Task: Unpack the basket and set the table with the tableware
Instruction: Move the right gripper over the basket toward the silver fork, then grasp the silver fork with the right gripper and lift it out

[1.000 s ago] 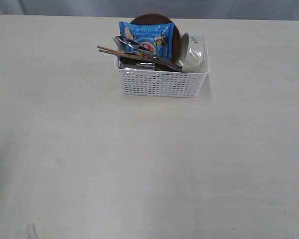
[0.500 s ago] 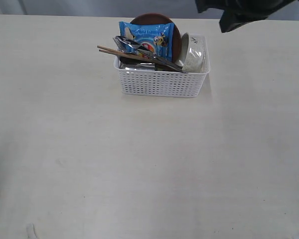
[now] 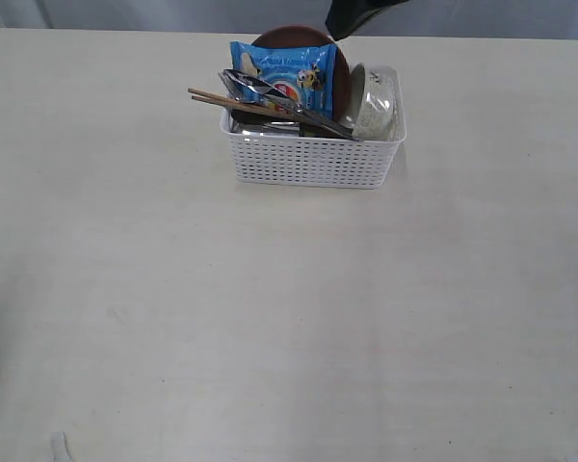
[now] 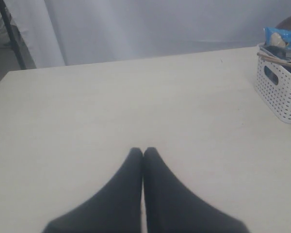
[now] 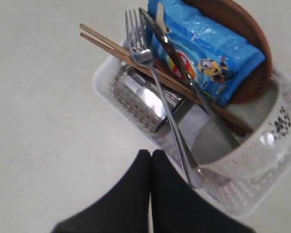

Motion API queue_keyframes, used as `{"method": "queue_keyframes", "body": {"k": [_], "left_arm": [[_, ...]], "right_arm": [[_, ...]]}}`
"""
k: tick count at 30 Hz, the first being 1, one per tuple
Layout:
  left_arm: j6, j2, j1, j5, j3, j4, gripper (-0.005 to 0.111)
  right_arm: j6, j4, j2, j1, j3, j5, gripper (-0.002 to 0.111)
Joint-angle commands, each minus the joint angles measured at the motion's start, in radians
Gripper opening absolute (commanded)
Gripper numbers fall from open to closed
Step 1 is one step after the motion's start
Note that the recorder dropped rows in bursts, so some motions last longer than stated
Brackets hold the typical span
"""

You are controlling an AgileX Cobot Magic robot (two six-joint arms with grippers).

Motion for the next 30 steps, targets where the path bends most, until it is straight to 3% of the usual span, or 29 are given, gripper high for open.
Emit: {"method": "queue_keyframes", "body": {"k": [1, 11, 17, 22, 24, 30], "left_arm": [[-0.002, -0.002, -0.005, -0.001, 0.002, 0.003, 0.000], [-0.002, -0.002, -0.005, -0.001, 0.002, 0.003, 0.000], [-0.002, -0.002, -0.005, -0.001, 0.002, 0.003, 0.000], [-0.002, -0.002, -0.005, -0.001, 0.002, 0.003, 0.000], [-0.002, -0.002, -0.005, -0.001, 0.002, 0.003, 0.000], [-0.002, -0.002, -0.005, -0.001, 0.002, 0.003, 0.000]], "right_arm": [[-0.059, 0.021, 0.138, 0.016, -0.135, 0.096, 0.000], [-0.143, 0.026, 0.285, 0.029, -0.177, 0.075, 0.000], [-0.243, 0.147, 0.316, 0.029, -0.177, 0.036, 0.000], [-0.247, 0.111, 0.328, 0.013, -0.177, 0.015, 0.000], [-0.247, 0.127, 0.329, -0.002, -0.177, 0.011, 0.005], [-0.258, 0.193, 0.331, -0.047, -0.177, 0.006, 0.043]]}}
